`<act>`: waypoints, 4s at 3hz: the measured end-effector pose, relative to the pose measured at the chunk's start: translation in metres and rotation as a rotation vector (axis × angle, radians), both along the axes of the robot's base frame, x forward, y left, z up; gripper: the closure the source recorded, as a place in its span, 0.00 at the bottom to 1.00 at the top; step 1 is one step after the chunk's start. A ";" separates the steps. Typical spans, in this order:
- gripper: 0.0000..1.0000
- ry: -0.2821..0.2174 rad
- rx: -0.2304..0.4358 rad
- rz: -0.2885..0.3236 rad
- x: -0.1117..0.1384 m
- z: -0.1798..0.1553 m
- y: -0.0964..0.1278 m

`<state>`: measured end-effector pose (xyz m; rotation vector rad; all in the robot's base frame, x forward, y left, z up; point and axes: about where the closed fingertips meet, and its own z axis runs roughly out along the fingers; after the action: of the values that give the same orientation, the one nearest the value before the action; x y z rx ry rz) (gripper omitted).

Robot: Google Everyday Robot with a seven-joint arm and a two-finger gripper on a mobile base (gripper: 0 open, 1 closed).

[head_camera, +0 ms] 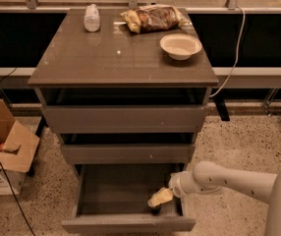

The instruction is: Pick redbull can from bottom drawer and place on counter

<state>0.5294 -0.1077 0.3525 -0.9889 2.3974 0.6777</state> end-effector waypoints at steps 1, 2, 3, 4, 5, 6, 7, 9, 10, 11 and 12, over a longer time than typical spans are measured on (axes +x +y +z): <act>0.00 0.013 0.009 -0.028 0.000 -0.027 0.003; 0.00 0.033 0.027 -0.060 0.003 -0.052 0.006; 0.00 0.064 0.056 -0.093 0.006 -0.079 0.005; 0.00 0.098 0.081 -0.119 0.013 -0.104 0.004; 0.00 0.133 0.102 -0.139 0.019 -0.126 0.004; 0.16 0.171 0.114 -0.164 0.021 -0.144 0.004; 0.39 0.191 0.112 -0.171 0.019 -0.151 0.006; 0.94 0.175 0.099 -0.140 0.016 -0.127 0.014; 1.00 0.124 0.124 -0.075 0.015 -0.084 0.019; 1.00 0.048 0.167 0.043 0.018 -0.025 0.024; 1.00 -0.031 0.232 0.198 0.014 0.034 0.029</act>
Offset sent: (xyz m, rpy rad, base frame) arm 0.0077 0.0044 -0.0828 0.0461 0.0553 -0.1053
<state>0.5430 -0.0790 0.3870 -1.1344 2.1520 0.9795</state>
